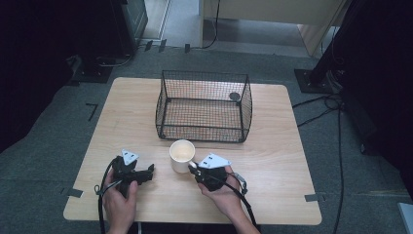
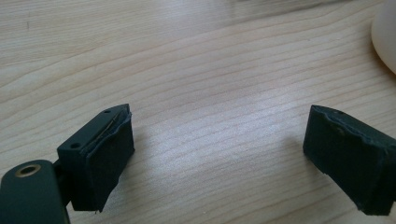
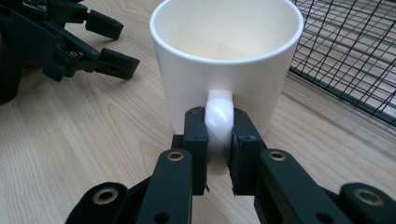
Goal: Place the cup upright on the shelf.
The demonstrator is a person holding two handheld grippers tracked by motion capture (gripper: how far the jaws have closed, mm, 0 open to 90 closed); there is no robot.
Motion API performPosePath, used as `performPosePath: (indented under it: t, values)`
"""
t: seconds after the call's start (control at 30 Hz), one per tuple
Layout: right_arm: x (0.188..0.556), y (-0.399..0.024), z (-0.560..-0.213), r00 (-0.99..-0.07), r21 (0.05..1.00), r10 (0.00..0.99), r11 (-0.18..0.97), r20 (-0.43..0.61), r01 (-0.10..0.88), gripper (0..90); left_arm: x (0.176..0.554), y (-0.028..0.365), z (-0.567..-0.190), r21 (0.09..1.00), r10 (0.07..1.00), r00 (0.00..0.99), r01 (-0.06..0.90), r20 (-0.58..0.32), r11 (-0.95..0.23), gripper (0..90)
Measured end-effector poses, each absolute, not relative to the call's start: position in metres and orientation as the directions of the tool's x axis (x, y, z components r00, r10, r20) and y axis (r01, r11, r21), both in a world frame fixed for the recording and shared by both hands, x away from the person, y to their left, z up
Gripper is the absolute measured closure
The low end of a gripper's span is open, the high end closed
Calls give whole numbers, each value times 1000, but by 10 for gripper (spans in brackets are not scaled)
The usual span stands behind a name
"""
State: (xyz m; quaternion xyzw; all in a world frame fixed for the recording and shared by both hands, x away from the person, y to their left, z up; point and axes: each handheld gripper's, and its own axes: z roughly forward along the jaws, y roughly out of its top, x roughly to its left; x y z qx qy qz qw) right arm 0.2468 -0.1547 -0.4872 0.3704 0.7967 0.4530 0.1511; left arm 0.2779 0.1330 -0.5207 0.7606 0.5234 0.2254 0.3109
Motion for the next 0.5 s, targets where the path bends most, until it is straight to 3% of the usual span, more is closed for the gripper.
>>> performPosePath:
  t: [0.5]
  values:
    - [241, -155, -480, -680, 855, 727, 293, 91, 428, 804, 278, 133, -521, 709, 936, 350, 656, 17, -259, 93]
